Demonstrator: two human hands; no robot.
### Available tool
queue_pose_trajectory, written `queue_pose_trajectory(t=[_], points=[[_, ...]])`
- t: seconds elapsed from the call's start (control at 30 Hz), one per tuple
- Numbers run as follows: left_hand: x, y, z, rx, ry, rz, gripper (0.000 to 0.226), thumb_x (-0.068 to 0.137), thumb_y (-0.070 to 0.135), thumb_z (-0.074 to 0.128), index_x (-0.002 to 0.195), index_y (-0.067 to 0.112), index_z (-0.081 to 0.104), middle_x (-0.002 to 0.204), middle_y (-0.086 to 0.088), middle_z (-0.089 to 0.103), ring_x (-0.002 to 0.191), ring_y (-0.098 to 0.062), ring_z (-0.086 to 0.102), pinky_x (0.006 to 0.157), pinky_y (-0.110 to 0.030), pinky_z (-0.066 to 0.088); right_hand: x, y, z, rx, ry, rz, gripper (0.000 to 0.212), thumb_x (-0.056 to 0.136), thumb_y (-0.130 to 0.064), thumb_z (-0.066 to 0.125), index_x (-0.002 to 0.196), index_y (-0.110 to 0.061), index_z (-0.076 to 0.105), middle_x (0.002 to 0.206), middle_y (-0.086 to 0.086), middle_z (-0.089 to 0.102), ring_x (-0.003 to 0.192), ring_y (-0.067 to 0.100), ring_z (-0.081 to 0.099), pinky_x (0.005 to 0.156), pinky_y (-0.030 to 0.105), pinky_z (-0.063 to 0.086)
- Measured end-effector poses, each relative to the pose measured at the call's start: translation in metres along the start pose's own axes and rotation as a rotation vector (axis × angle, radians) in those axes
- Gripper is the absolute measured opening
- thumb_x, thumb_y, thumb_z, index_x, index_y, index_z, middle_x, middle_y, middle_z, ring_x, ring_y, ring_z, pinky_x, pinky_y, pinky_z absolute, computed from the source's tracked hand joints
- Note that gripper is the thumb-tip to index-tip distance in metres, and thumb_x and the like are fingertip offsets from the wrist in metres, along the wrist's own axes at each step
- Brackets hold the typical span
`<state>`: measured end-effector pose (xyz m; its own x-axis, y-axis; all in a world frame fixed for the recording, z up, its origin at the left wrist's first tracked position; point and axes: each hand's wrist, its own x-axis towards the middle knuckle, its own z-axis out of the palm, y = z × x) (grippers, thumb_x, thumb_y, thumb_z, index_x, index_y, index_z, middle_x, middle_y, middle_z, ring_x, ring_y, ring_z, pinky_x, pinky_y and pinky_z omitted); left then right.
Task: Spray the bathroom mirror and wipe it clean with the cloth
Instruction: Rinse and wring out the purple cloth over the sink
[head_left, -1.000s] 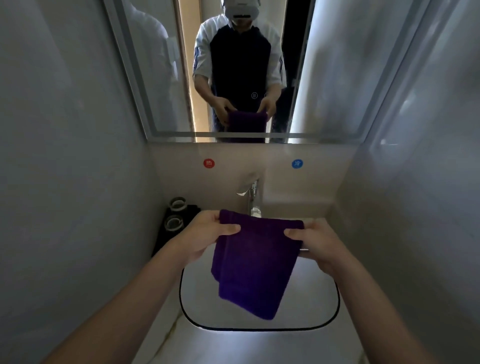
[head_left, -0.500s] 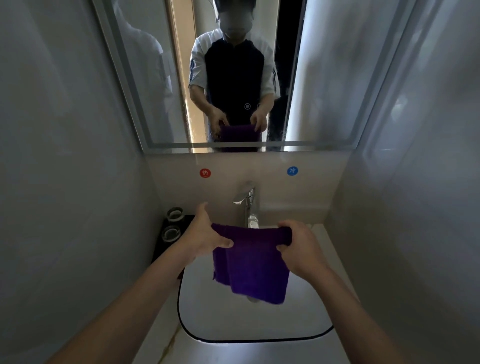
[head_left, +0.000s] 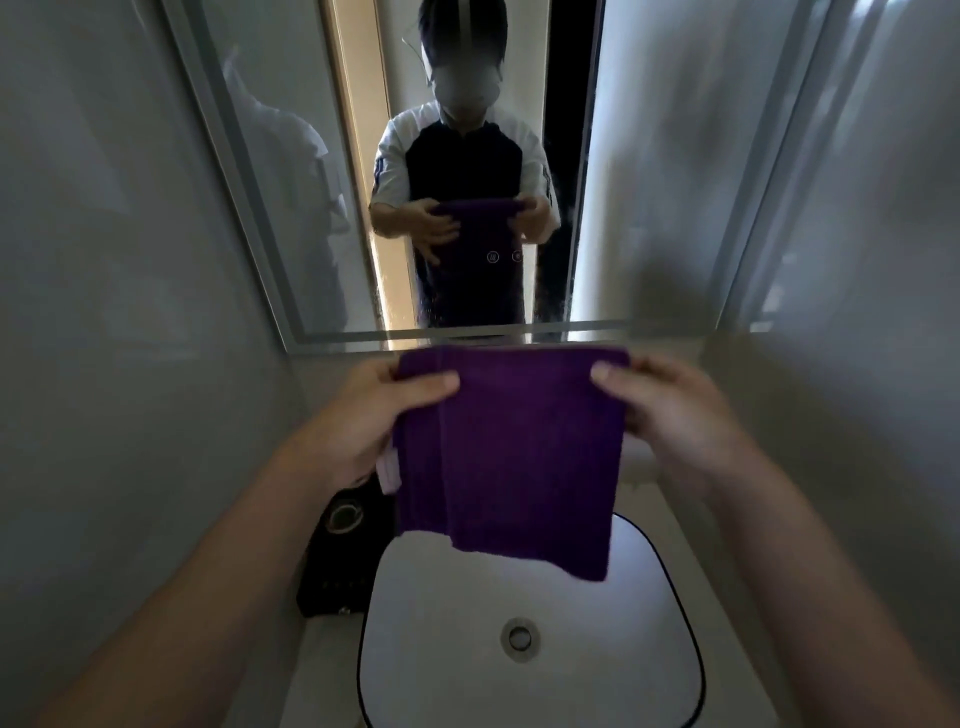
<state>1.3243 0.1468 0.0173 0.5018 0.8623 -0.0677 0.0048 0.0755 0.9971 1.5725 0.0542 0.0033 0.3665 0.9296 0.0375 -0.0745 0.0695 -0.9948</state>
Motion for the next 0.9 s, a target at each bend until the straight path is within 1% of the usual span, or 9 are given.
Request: queue_pose_trajectory(t=[0.07, 0.1, 0.2, 0.3, 0.4, 0.57, 0.7, 0.8, 0.9], points=[[0.001, 0.004, 0.004, -0.176, 0.032, -0.037, 0.044, 0.08, 0.031, 0.075, 0.118, 0.01, 0.072, 0.114, -0.009, 0.077, 0.106, -0.026, 0.074, 0.094, -0.04, 0.057, -0.001, -0.012, 0.009, 0.122, -0.086, 0.037, 0.056, 0.08, -0.035, 0.071, 0.124, 0.0, 0.066, 0.109, 0.006, 0.076, 0.101, 0.023, 0.072, 0.089, 0.037, 0.054], [0.001, -0.011, 0.005, -0.258, 0.037, -0.109, 0.044, 0.081, 0.036, 0.073, 0.117, 0.011, 0.073, 0.114, -0.009, 0.077, 0.103, -0.026, 0.074, 0.092, -0.041, 0.055, -0.003, -0.003, 0.014, 0.165, -0.145, 0.112, 0.056, 0.082, -0.038, 0.068, 0.125, -0.003, 0.066, 0.114, 0.007, 0.076, 0.106, 0.025, 0.072, 0.093, 0.04, 0.054], [-0.02, -0.084, 0.013, -0.446, 0.036, -0.39, 0.033, 0.088, 0.029, 0.065, 0.111, 0.01, 0.079, 0.114, -0.014, 0.076, 0.095, -0.029, 0.076, 0.086, -0.043, 0.055, -0.027, 0.061, 0.028, 0.216, -0.173, 0.381, 0.03, 0.093, -0.021, 0.064, 0.119, -0.007, 0.071, 0.112, 0.016, 0.077, 0.104, 0.035, 0.074, 0.092, 0.048, 0.058], [-0.04, -0.152, 0.01, -0.336, 0.03, -0.574, 0.037, 0.091, 0.004, 0.063, 0.127, 0.007, 0.069, 0.118, -0.018, 0.074, 0.1, -0.033, 0.075, 0.081, -0.044, 0.061, -0.042, 0.136, 0.03, 0.043, -0.149, 0.543, 0.028, 0.095, -0.001, 0.057, 0.119, -0.007, 0.07, 0.11, 0.016, 0.077, 0.103, 0.038, 0.073, 0.096, 0.058, 0.055], [-0.049, -0.181, -0.003, -0.22, 0.031, -0.65, 0.043, 0.091, -0.007, 0.063, 0.131, 0.01, 0.065, 0.118, -0.015, 0.075, 0.109, -0.035, 0.072, 0.088, -0.047, 0.058, -0.047, 0.172, 0.03, 0.012, -0.176, 0.678, 0.036, 0.092, 0.005, 0.054, 0.121, -0.011, 0.069, 0.113, 0.015, 0.076, 0.108, 0.039, 0.071, 0.099, 0.061, 0.053], [-0.052, -0.185, -0.034, -0.184, 0.019, -0.597, 0.046, 0.094, -0.011, 0.058, 0.129, 0.017, 0.065, 0.123, -0.012, 0.074, 0.114, -0.032, 0.07, 0.093, -0.046, 0.059, -0.036, 0.18, 0.054, 0.023, -0.334, 0.618, 0.048, 0.093, 0.007, 0.056, 0.13, -0.024, 0.062, 0.121, 0.007, 0.074, 0.113, 0.031, 0.07, 0.099, 0.053, 0.055], [-0.064, -0.195, -0.06, -0.068, 0.065, -0.616, 0.055, 0.092, -0.015, 0.056, 0.13, 0.023, 0.062, 0.122, -0.009, 0.074, 0.113, -0.032, 0.07, 0.095, -0.047, 0.058, -0.04, 0.196, 0.091, -0.309, -0.528, 0.572, 0.067, 0.09, 0.002, 0.061, 0.14, -0.037, 0.042, 0.127, -0.007, 0.065, 0.113, 0.016, 0.063, 0.09, 0.037, 0.057], [-0.08, -0.212, -0.079, 0.094, 0.065, -0.662, 0.067, 0.089, -0.019, 0.051, 0.137, 0.027, 0.052, 0.13, -0.008, 0.067, 0.118, -0.031, 0.064, 0.103, -0.049, 0.053, -0.051, 0.225, 0.117, -0.467, -0.561, 0.562, 0.078, 0.083, 0.002, 0.052, 0.147, -0.038, 0.034, 0.125, -0.008, 0.061, 0.114, 0.016, 0.059, 0.098, 0.043, 0.053], [-0.095, -0.225, -0.094, 0.183, 0.064, -0.682, 0.078, 0.083, -0.02, 0.048, 0.143, 0.03, 0.044, 0.131, -0.006, 0.062, 0.118, -0.028, 0.062, 0.097, -0.042, 0.057, -0.064, 0.247, 0.142, -0.447, -0.616, 0.602, 0.079, 0.08, 0.002, 0.045, 0.147, -0.038, 0.033, 0.127, -0.007, 0.061, 0.117, 0.017, 0.058, 0.099, 0.044, 0.054]])
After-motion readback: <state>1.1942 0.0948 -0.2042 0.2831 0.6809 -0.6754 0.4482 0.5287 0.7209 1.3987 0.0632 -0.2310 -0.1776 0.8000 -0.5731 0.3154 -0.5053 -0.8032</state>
